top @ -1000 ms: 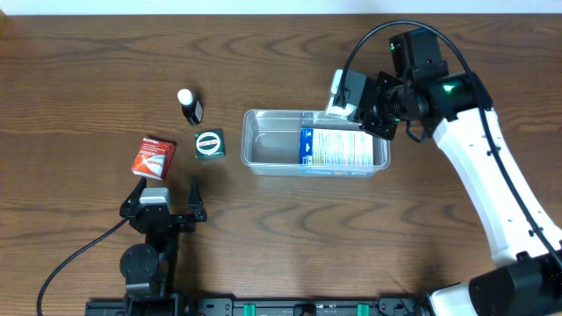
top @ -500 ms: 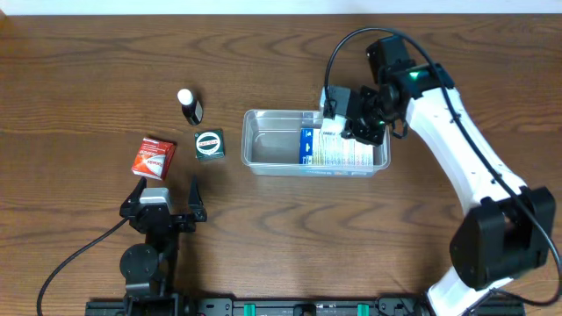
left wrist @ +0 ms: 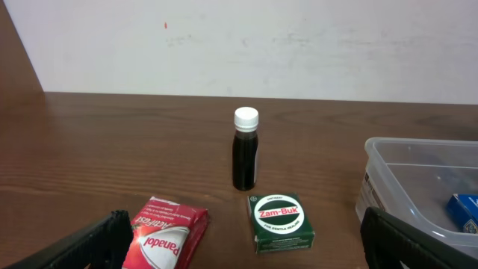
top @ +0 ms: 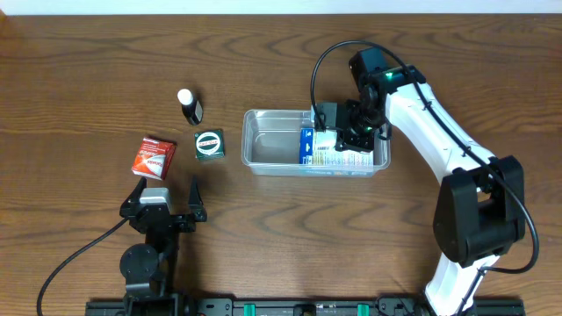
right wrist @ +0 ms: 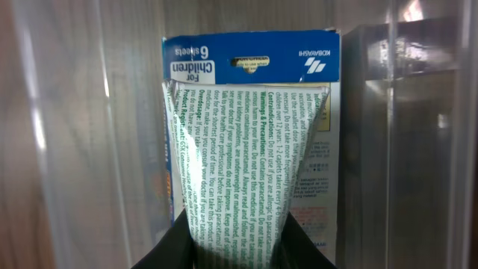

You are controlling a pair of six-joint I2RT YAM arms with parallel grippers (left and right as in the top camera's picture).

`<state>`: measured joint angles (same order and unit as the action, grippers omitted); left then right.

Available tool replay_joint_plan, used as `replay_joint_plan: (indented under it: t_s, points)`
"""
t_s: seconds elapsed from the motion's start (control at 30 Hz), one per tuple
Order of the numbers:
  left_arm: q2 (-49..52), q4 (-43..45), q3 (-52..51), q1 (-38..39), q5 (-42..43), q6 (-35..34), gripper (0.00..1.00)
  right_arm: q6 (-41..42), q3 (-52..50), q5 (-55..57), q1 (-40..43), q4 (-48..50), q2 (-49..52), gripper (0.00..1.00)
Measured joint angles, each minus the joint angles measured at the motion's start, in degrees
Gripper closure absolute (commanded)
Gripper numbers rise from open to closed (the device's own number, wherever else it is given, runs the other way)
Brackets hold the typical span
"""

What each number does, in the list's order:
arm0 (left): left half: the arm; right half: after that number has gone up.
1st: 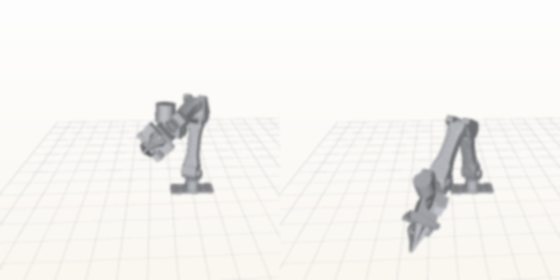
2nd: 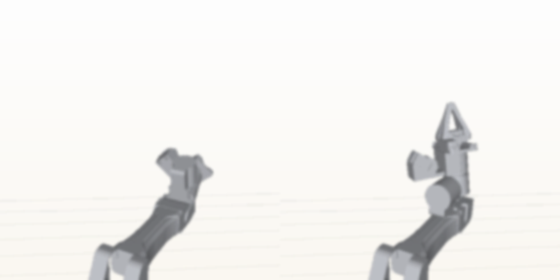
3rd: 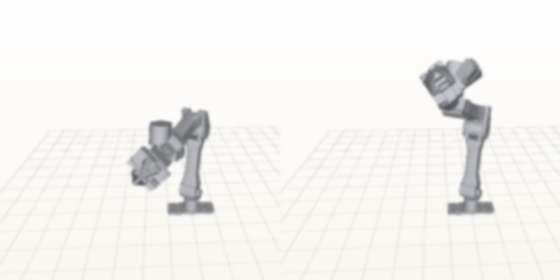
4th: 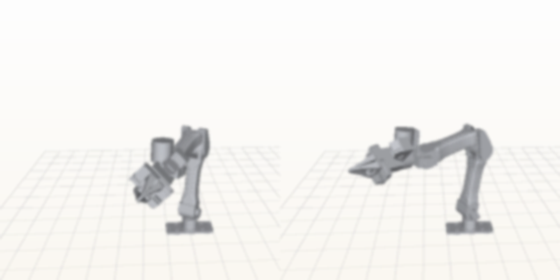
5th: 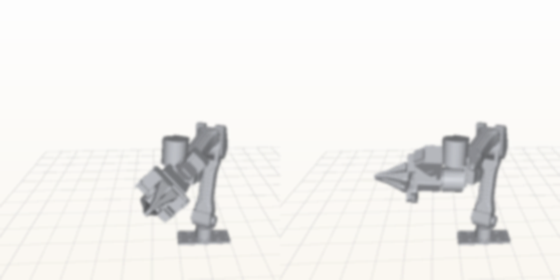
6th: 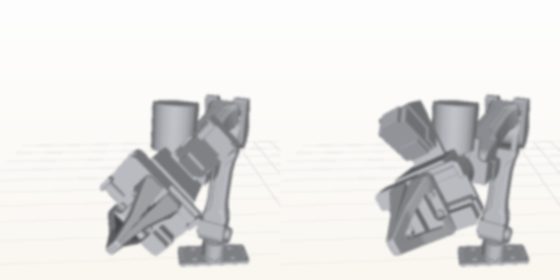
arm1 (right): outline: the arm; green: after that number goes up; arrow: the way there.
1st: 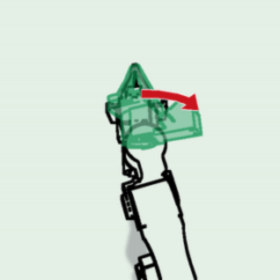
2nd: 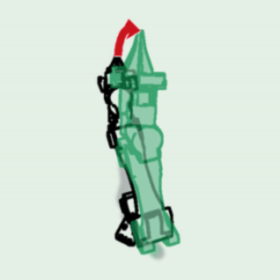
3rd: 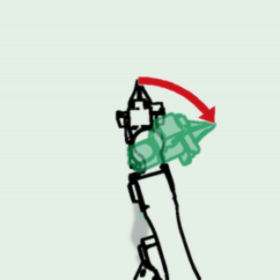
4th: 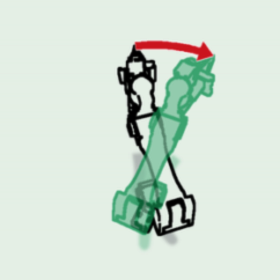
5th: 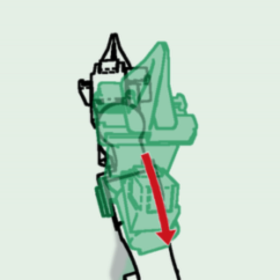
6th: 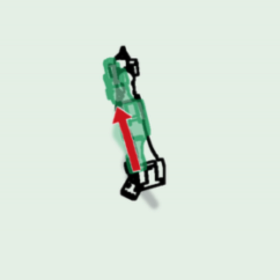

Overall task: Pack container
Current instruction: 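Carry the white box with right gripper and lower it beside blue box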

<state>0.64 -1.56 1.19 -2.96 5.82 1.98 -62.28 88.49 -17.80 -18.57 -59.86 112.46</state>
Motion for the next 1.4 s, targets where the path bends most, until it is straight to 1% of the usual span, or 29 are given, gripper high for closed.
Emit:
replay_joint_plan:
  t_s: [0.23, 0.6, 0.67, 0.7, 0.73, 0.77, 0.8, 1.17, 1.23, 1.37, 1.4]
  points:
    - [0.00, 0.00, 0.00, 0.00, 0.00, 0.00, 0.02, -1.90, -0.07, 0.96, 0.00, 1.46, 1.95, 0.99]
    - [0.00, 0.00, 0.00, 0.00, -0.02, 0.00, 0.02, -3.63, -0.07, 2.49, 0.68, 4.00, 2.25, 0.98]
    - [0.00, 0.00, 0.00, 0.00, 0.00, 0.00, 0.02, -3.76, -0.07, 2.62, 0.87, 4.04, 2.25, 0.94]
    - [0.00, 0.00, 0.00, 0.00, 0.00, 0.00, 0.02, -3.87, -0.07, 2.64, 1.01, 4.04, 2.25, 0.90]
    - [0.00, 0.00, 0.00, 0.00, -0.02, 0.00, 0.02, -3.89, -0.07, 2.69, 1.09, 4.04, 2.25, 0.84]
    - [0.00, 0.00, 0.00, 0.00, 0.00, 0.00, 0.02, -3.91, -0.07, 2.69, 1.20, 4.04, 2.25, 0.76]
    - [0.00, 0.00, 0.00, 0.00, -0.02, 0.00, 0.02, -3.87, -0.07, 2.73, 1.25, 4.04, 2.25, 0.73]
    - [0.00, 0.00, 0.00, 0.00, 0.00, 0.00, 0.02, -4.13, -0.07, 2.89, 1.42, 4.09, 2.25, 0.68]
    - [0.00, 0.00, 0.00, 0.00, 0.00, 0.00, 0.02, -4.13, -0.07, 2.89, 1.42, 4.07, 2.25, 0.65]
    - [0.00, 0.00, 0.00, 0.00, -0.02, 0.00, 0.02, -4.17, -0.07, 2.91, 1.42, 3.93, 2.25, 0.62]
    - [0.00, 0.00, 0.00, 0.00, 0.00, 0.00, 0.02, -4.17, -0.07, 2.91, 1.42, 3.93, 2.25, 0.60]
